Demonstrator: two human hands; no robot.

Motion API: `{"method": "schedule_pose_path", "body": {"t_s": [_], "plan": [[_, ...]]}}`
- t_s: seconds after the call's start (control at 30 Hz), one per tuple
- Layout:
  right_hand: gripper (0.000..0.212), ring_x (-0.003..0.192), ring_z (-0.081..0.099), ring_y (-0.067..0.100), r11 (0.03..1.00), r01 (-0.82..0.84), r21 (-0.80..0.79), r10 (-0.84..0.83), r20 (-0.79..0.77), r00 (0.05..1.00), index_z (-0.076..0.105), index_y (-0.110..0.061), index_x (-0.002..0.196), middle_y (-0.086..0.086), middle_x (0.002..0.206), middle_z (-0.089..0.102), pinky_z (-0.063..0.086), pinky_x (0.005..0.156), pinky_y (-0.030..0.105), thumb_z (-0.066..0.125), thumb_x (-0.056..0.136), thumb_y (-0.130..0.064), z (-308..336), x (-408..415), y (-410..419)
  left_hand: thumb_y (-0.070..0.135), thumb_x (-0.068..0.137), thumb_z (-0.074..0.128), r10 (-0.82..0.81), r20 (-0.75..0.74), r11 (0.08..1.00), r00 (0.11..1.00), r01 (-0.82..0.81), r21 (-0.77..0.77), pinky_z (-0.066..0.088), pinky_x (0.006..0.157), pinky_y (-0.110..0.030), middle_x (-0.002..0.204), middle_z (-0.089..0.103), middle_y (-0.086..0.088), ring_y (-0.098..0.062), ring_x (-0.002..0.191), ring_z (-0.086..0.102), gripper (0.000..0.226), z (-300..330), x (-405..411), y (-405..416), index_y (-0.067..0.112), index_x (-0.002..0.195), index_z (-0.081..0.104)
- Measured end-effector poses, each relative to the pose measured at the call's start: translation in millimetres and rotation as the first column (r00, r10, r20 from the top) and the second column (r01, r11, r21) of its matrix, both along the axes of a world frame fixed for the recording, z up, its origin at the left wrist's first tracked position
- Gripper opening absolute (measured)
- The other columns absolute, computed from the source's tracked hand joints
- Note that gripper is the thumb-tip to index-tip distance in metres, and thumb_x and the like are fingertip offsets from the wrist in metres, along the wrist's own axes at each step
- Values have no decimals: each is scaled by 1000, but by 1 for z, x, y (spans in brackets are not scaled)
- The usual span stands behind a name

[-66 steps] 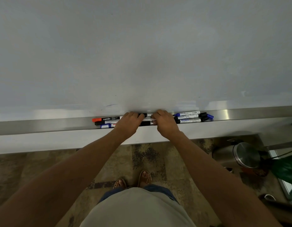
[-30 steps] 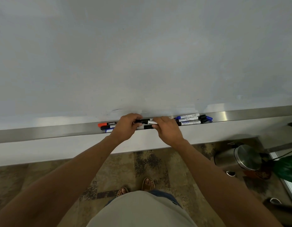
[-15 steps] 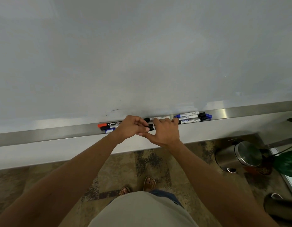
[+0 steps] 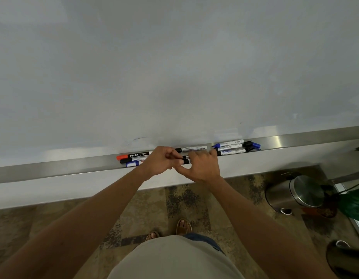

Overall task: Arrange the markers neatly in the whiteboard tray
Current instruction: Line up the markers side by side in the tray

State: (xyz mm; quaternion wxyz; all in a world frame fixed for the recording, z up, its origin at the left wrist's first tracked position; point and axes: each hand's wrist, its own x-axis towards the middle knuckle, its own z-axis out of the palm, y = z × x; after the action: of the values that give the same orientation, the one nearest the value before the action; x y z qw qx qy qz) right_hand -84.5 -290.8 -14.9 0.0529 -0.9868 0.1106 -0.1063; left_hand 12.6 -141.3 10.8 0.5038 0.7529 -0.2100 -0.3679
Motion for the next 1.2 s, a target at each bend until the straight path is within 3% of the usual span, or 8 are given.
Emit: {"method": "schedule_pose_path", "body": {"t_s": [0.13, 0.27, 0.33, 0.57, 0.73, 0.9, 1.0, 1.2], "plan": [[57, 79, 61, 28, 997, -69, -42, 66, -65, 996, 60, -15, 95, 6, 86, 69, 41, 79, 43, 30, 93, -63, -7, -4, -9, 24, 83, 72, 20, 346, 999, 938, -29, 19, 44, 68, -11, 83, 70, 13, -1, 76, 63, 8, -13, 0, 5, 24, 91, 73], [22, 90, 55, 30, 994, -104, 23, 106, -75, 992, 58, -16, 109, 9, 98, 63, 38, 84, 45, 44, 100, -30, -15, -2, -21, 17, 84, 69, 40, 759, 992, 650, -119, 49, 43, 81, -26, 97, 68, -4, -17, 90, 59, 11, -33, 0, 22, 12, 94, 71], [20, 94, 54, 30, 993, -107, 52, 112, -97, 989, 59, -17, 115, 10, 100, 62, 38, 86, 45, 51, 97, -20, -18, 2, -28, 15, 85, 67, 24, 839, 983, 543, -163, 78, 47, 84, -35, 101, 66, -7, -23, 95, 59, 14, -43, 0, 33, 9, 97, 70], [26, 97, 60, 35, 986, -158, 48, 159, -9, 987, 69, -10, 102, 16, 101, 64, 46, 88, 46, 68, 78, 2, -26, 14, -31, 38, 93, 50, -66, 875, 884, 480, -378, 275, 38, 101, -46, 133, 52, -10, -29, 124, 45, 43, -67, -5, 74, 12, 127, 54], [35, 102, 61, 35, 980, -186, 74, 180, 75, 981, 67, -3, 107, 18, 107, 65, 46, 94, 47, 67, 74, 7, -36, 16, -28, 51, 95, 35, -187, 833, 803, 521, -407, 435, 18, 117, -44, 148, 39, -10, -25, 141, 27, 64, -76, -8, 92, 11, 144, 32], [41, 124, 50, 34, 981, -179, 77, 176, 38, 984, 53, -4, 131, 16, 130, 57, 34, 109, 51, 49, 97, -28, -46, 4, -30, 60, 94, 23, -280, 772, 733, 571, -392, 556, 10, 119, -46, 156, 23, -12, -25, 146, 12, 75, -84, -14, 93, 9, 149, 20], [64, 144, 22, 27, 980, -177, 92, 186, -101, 977, 29, -9, 146, 12, 152, 33, 15, 118, 48, 29, 99, -50, -54, -5, -30, 62, 94, 22, -313, 759, 714, 571, -386, 584, 8, 119, -48, 157, 20, -16, -27, 147, 7, 77, -87, -15, 90, 8, 148, 19], [75, 147, 0, 21, 977, -209, 43, 213, -196, 957, 5, -12, 150, 9, 159, 13, 1, 118, 44, 18, 96, -62, -63, -3, -22, 62, 94, 22, -383, 751, 731, 538, -320, 603, 9, 119, -48, 158, 16, -12, -24, 147, 3, 77, -88, -16, 80, 9, 150, 13]]}}
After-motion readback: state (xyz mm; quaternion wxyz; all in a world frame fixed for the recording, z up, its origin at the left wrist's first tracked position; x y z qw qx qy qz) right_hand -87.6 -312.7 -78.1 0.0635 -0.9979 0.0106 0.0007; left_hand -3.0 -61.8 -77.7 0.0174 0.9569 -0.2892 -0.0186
